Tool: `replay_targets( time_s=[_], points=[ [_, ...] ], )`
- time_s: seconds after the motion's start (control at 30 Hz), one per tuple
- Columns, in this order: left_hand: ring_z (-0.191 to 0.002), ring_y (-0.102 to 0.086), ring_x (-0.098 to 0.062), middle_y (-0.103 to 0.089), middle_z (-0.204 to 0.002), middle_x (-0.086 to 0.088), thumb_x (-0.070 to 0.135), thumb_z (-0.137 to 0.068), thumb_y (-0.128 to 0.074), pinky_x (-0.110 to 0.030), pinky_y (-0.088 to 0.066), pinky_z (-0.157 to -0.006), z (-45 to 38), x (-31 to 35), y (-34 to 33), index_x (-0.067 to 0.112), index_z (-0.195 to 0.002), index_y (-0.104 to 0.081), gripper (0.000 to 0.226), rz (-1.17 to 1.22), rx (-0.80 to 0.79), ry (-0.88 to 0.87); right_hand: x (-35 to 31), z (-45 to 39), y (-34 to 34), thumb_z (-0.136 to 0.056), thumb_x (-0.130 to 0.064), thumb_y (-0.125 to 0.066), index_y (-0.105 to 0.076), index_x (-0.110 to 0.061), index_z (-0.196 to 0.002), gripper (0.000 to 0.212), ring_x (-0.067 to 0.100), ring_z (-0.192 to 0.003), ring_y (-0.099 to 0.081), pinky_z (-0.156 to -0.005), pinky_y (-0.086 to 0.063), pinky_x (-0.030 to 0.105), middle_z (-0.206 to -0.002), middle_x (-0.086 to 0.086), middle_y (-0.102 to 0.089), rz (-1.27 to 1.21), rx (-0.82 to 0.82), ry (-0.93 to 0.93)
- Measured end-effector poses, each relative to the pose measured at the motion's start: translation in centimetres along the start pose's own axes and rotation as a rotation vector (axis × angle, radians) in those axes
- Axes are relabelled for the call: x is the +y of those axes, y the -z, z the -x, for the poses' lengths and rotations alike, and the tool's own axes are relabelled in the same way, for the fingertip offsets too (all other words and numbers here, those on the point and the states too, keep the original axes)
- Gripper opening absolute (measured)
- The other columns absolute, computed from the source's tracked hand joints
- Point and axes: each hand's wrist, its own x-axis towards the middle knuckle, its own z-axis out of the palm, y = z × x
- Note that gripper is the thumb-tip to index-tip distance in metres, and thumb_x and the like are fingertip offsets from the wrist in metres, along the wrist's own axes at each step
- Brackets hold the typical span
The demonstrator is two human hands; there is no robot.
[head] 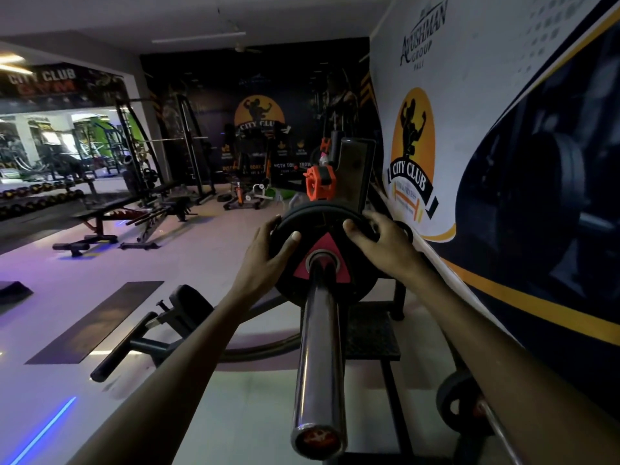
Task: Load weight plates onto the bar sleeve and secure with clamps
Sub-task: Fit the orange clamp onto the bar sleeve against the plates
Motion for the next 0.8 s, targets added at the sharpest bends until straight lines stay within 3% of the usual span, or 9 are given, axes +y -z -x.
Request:
replay_targets(
  time_s=[0.07,0.13,0.27,0.4,0.47,0.6,0.67,0.8],
  points=[
    [-0.133,-0.055,-0.019,-0.051,-0.147,-0.005,0.062,-0.094,-0.057,-0.046,-0.057,-0.101,-0.5,0.2,0.6,0.023,-0.150,-0.042,0.070,-0.010,-0.004,-0.036,-1.3,-1.9,0.6,-0.090,-0.069,-0.053,-0.055,-0.017,-0.141,0.072,0.013,-0.128,-0.056,-0.101,-0.046,0.026,-0.136,-0.002,-0.061,0.017,0.012,0.042],
    [-0.130,-0.056,-0.017,-0.056,-0.142,-0.004,0.050,-0.100,-0.058,-0.042,-0.057,-0.101,-1.2,0.4,0.9,0.021,-0.147,-0.047,0.057,-0.023,-0.003,-0.080,-2.7,-4.3,0.7,-0.094,-0.067,-0.053,-0.053,-0.014,-0.143,0.073,0.019,-0.128,-0.058,-0.104,-0.049,0.035,-0.139,0.002,-0.060,0.065,0.009,0.030],
    [-0.124,-0.060,-0.012,-0.060,-0.136,-0.001,0.038,-0.101,-0.061,-0.037,-0.058,-0.100,-2.3,0.2,1.4,0.018,-0.144,-0.054,0.047,-0.014,0.006,-0.129,-4.7,-9.5,-0.4,-0.095,-0.055,-0.062,-0.049,-0.010,-0.143,0.067,0.025,-0.119,-0.060,-0.089,-0.048,0.033,-0.135,0.007,-0.059,0.270,-0.008,0.008],
    [-0.125,-0.058,-0.008,-0.056,-0.142,0.002,0.034,-0.104,-0.057,-0.033,-0.058,-0.099,-2.7,-0.2,1.5,0.019,-0.149,-0.050,0.048,-0.050,-0.025,-0.224,-4.9,-14.0,-2.2,-0.089,-0.056,-0.069,-0.056,-0.008,-0.126,0.062,0.027,-0.099,-0.062,-0.067,-0.039,0.030,-0.118,0.011,-0.062,0.429,-0.050,-0.022],
    [-0.128,-0.056,-0.009,-0.052,-0.147,0.002,0.030,-0.106,-0.053,-0.032,-0.057,-0.100,-3.0,-0.2,1.3,0.020,-0.153,-0.045,0.048,-0.115,-0.047,-0.307,-4.7,-15.7,-3.0,-0.086,-0.059,-0.070,-0.056,-0.005,-0.125,0.068,0.033,-0.102,-0.064,-0.068,-0.039,0.031,-0.118,0.016,-0.063,0.459,-0.028,-0.038],
    [-0.133,-0.052,-0.013,-0.048,-0.153,0.003,0.028,-0.107,-0.051,-0.036,-0.057,-0.102,-3.1,-0.5,1.1,0.027,-0.155,-0.042,0.049,-0.170,-0.038,-0.340,-4.5,-17.1,-4.4,-0.087,-0.053,-0.073,-0.046,-0.004,-0.142,0.078,0.036,-0.115,-0.063,-0.075,-0.041,0.032,-0.132,0.019,-0.059,0.503,0.016,-0.060],
    [-0.135,-0.051,-0.013,-0.048,-0.155,0.004,0.027,-0.107,-0.051,-0.038,-0.055,-0.105,-2.9,-0.5,1.0,0.029,-0.155,-0.042,0.049,-0.166,-0.020,-0.339,-4.4,-17.5,-4.9,-0.088,-0.047,-0.074,-0.047,-0.004,-0.140,0.072,0.035,-0.114,-0.064,-0.073,-0.042,0.031,-0.131,0.017,-0.061,0.509,0.066,-0.078],
    [-0.134,-0.048,-0.005,-0.049,-0.155,0.004,0.025,-0.105,-0.054,-0.037,-0.052,-0.109,-2.7,-0.2,1.1,0.027,-0.154,-0.044,0.050,-0.161,0.003,-0.332,-4.1,-18.4,-5.4,-0.086,-0.038,-0.077,-0.063,-0.008,-0.106,0.038,0.026,-0.082,-0.066,-0.052,-0.042,0.027,-0.100,0.009,-0.069,0.477,0.130,-0.095]
  ],
)
